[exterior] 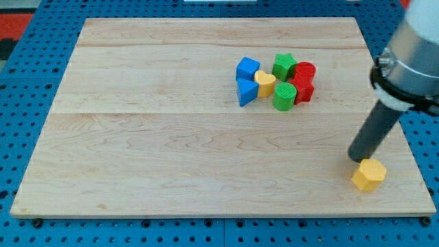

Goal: Move the blue triangle to the top of the yellow hexagon

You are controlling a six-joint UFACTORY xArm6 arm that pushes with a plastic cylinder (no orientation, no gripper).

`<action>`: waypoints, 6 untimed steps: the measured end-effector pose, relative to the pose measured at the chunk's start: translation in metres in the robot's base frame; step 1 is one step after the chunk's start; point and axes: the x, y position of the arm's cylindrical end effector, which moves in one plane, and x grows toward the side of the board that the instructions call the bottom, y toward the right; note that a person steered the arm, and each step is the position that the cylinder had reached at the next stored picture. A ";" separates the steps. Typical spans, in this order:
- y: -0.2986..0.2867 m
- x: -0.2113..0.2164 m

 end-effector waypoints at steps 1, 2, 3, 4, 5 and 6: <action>-0.064 0.000; -0.141 -0.005; -0.201 -0.035; -0.216 -0.086; -0.216 -0.127; -0.216 -0.150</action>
